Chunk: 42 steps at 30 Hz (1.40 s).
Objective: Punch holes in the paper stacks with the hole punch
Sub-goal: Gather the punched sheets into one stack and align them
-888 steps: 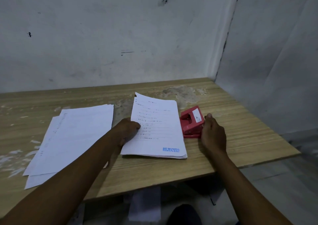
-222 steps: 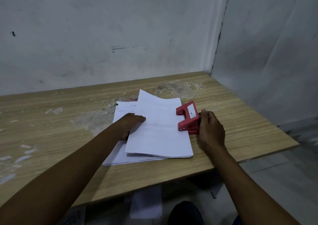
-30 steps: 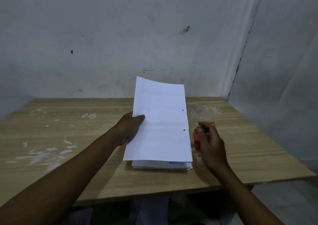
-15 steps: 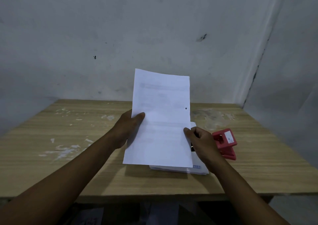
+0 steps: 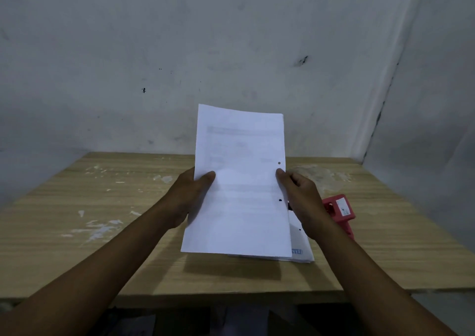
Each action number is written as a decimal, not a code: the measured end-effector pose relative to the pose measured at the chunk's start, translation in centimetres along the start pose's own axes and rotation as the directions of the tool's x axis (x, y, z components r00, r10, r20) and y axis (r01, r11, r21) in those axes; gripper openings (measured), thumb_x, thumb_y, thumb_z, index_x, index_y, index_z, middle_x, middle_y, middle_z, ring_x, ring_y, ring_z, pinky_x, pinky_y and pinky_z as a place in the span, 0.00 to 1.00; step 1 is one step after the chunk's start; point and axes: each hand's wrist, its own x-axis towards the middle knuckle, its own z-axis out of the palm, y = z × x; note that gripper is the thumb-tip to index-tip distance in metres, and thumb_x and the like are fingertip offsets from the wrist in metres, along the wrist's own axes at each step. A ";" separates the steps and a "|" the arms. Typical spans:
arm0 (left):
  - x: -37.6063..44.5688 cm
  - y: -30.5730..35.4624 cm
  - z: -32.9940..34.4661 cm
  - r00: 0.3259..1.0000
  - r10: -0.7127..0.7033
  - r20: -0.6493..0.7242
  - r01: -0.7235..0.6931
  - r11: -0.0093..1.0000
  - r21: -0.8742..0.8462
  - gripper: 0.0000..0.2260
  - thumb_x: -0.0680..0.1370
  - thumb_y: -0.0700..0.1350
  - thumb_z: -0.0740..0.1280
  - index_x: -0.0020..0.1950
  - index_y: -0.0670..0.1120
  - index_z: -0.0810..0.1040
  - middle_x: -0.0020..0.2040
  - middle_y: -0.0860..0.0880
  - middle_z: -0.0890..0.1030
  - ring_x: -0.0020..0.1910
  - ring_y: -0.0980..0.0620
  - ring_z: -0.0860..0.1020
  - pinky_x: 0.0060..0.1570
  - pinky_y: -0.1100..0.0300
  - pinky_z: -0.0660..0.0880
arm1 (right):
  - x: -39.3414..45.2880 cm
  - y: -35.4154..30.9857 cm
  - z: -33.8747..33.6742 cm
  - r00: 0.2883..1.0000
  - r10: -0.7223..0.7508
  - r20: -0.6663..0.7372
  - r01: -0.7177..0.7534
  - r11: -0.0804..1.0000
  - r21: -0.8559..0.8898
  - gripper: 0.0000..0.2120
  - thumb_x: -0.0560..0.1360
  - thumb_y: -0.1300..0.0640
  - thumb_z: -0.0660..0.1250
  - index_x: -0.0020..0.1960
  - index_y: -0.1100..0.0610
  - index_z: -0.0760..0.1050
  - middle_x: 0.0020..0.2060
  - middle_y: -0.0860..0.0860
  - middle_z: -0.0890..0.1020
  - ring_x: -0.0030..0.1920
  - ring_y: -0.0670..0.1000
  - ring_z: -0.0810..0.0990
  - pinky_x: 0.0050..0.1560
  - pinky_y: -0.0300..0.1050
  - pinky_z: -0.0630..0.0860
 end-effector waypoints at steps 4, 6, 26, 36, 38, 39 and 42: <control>-0.4 0.0 -0.1 1.000 -0.006 0.022 0.005 0.999 0.033 0.14 0.82 0.51 0.65 0.65 0.50 0.76 0.58 0.51 0.83 0.55 0.50 0.83 0.56 0.51 0.79 | 0.8 -0.8 0.2 0.999 0.008 -0.051 -0.006 0.999 0.033 0.15 0.80 0.49 0.69 0.42 0.59 0.81 0.36 0.49 0.84 0.36 0.49 0.80 0.39 0.47 0.74; -0.6 -0.3 -0.3 1.000 -0.008 0.015 0.007 0.999 0.054 0.14 0.81 0.52 0.65 0.66 0.50 0.76 0.58 0.52 0.83 0.55 0.50 0.83 0.56 0.50 0.79 | 1.2 -0.5 0.4 0.998 0.041 -0.057 -0.039 0.998 0.044 0.17 0.78 0.50 0.71 0.43 0.65 0.79 0.38 0.54 0.82 0.38 0.53 0.77 0.41 0.49 0.73; 0.3 -9.8 -6.3 0.912 -0.259 -0.319 0.338 0.915 0.221 0.15 0.80 0.44 0.65 0.63 0.39 0.79 0.55 0.43 0.82 0.50 0.42 0.80 0.54 0.49 0.77 | 0.6 8.6 -1.6 0.947 0.318 -0.049 -0.145 0.285 -0.948 0.25 0.79 0.33 0.54 0.46 0.55 0.73 0.58 0.57 0.80 0.66 0.61 0.71 0.55 0.52 0.71; 0.7 -11.2 -6.4 0.929 -0.175 -0.327 0.301 0.872 0.387 0.13 0.79 0.44 0.63 0.60 0.42 0.81 0.55 0.42 0.83 0.51 0.42 0.79 0.49 0.55 0.72 | 2.1 10.5 -0.3 0.864 0.412 -0.291 -0.456 0.393 -0.798 0.38 0.53 0.29 0.70 0.53 0.55 0.75 0.61 0.58 0.75 0.60 0.63 0.74 0.53 0.55 0.77; 0.8 -11.4 -6.6 0.931 -0.167 -0.326 0.297 0.864 0.407 0.14 0.80 0.45 0.63 0.60 0.42 0.81 0.55 0.41 0.83 0.52 0.41 0.80 0.49 0.54 0.73 | 2.7 10.4 -0.1 0.859 0.430 -0.279 -0.459 0.400 -0.793 0.38 0.51 0.30 0.72 0.51 0.55 0.75 0.58 0.59 0.77 0.57 0.63 0.77 0.50 0.53 0.79; 0.9 -11.5 -6.7 0.929 -0.170 -0.327 0.301 0.863 0.406 0.14 0.79 0.45 0.63 0.61 0.41 0.81 0.55 0.41 0.83 0.52 0.40 0.80 0.49 0.53 0.73 | 2.7 10.1 -0.1 0.858 0.435 -0.273 -0.458 0.406 -0.791 0.38 0.50 0.31 0.73 0.51 0.56 0.76 0.56 0.58 0.79 0.55 0.62 0.79 0.47 0.51 0.79; 1.0 -11.9 -6.6 0.928 -0.168 -0.332 0.302 0.861 0.408 0.14 0.79 0.45 0.63 0.60 0.42 0.81 0.55 0.41 0.83 0.52 0.40 0.80 0.49 0.53 0.73 | 2.4 8.9 -0.2 0.872 0.426 -0.242 -0.436 0.448 -0.780 0.28 0.56 0.37 0.77 0.45 0.55 0.76 0.45 0.53 0.81 0.46 0.56 0.83 0.41 0.46 0.79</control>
